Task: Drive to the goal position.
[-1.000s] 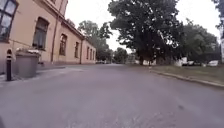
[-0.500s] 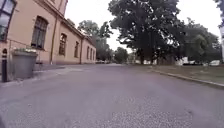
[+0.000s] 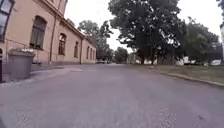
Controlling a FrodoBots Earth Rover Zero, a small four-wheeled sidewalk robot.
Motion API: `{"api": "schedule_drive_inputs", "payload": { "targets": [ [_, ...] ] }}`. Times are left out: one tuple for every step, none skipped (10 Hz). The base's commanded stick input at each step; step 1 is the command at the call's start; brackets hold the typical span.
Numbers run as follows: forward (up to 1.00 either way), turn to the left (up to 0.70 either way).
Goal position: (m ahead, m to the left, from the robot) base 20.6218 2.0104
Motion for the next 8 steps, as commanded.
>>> {"api": "schedule_drive_inputs", "payload": {
  "targets": [
    [0.45,0.00],
    [0.45,0.00],
    [0.45,0.00],
    [0.45,0.00],
    [0.45,0.00],
    [0.45,0.00],
    [0.45,0.00],
    [0.45,0.00]
  ]
}}
